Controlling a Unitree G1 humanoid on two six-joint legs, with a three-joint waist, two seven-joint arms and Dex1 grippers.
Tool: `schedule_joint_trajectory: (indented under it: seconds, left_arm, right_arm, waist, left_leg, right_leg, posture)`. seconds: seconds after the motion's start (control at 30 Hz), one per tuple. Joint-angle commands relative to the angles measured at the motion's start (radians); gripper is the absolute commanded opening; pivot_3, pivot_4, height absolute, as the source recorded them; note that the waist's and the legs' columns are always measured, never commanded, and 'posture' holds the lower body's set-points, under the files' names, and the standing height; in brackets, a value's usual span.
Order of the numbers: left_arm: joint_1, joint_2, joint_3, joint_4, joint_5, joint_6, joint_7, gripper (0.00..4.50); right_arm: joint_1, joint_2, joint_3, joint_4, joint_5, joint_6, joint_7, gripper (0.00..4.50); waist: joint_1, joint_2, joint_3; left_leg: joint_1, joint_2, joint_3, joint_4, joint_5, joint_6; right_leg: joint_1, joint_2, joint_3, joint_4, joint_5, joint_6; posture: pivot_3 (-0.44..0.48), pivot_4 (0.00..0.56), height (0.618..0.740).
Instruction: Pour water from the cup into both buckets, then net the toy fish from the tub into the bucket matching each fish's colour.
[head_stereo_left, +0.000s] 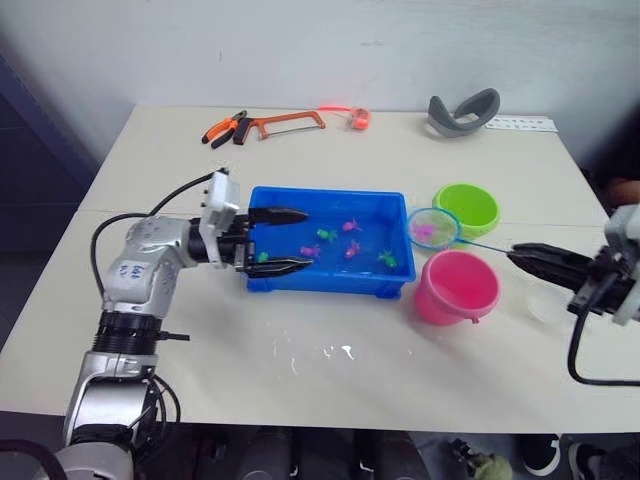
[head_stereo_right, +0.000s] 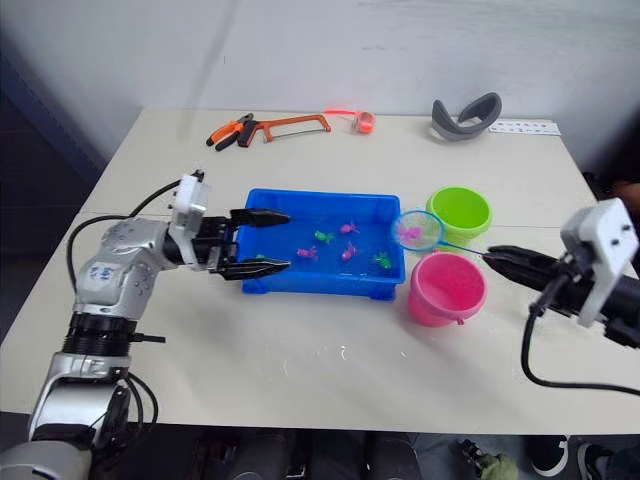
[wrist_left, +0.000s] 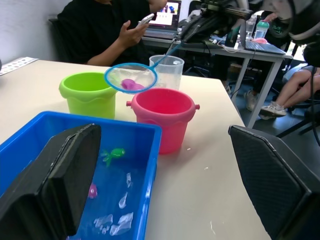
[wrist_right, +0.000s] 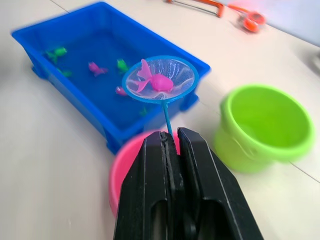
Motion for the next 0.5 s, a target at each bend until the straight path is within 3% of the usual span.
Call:
schedule_joint_trajectory:
  seconds: [0.03, 0.2, 0.5]
  left_arm:
    - [-0.161, -0.071, -0.091, -0.004, 0.047, 0.072, 0.058, 4.44]
    - [-0.226, -0.097, -0.143, 0.028, 0.081, 0.076, 0.039, 4.44]
    - [-0.198, -0.092, -0.153, 0.046, 0.104, 0.039, 0.005, 4.44]
  right_arm:
    - [0.208, 0.040, -0.206, -0.164, -0.032, -0.066, -0.003, 0.00]
    - [0.353, 0.097, -0.211, -0.192, -0.158, -0.277, -0.034, 0.00]
    - [0.486, 0.142, -0.157, -0.087, -0.438, -0.797, -0.106, 0.00]
  waist:
    - [0.001, 0.000, 0.000]
    - [-0.007, 0.000, 0.000]
    - [-0.005, 0.000, -0.001]
  left_leg:
    - [0.000, 0.000, 0.000, 0.000, 0.000, 0.000]
    - [0.003, -0.001, 0.002, 0.000, 0.001, 0.000]
    - [0.004, 0.000, 0.002, -0.001, 0.002, -0.002]
  right_leg:
    - [0.000, 0.000, 0.000, 0.000, 0.000, 0.000]
    - [0.001, 0.001, 0.004, 0.001, 0.000, 0.000]
    - [0.000, 0.005, 0.010, 0.002, 0.000, 0.000]
  posture:
    - [0.000, 0.150, 0.740]
    - [0.000, 0.150, 0.740]
    - [0.000, 0.150, 0.740]
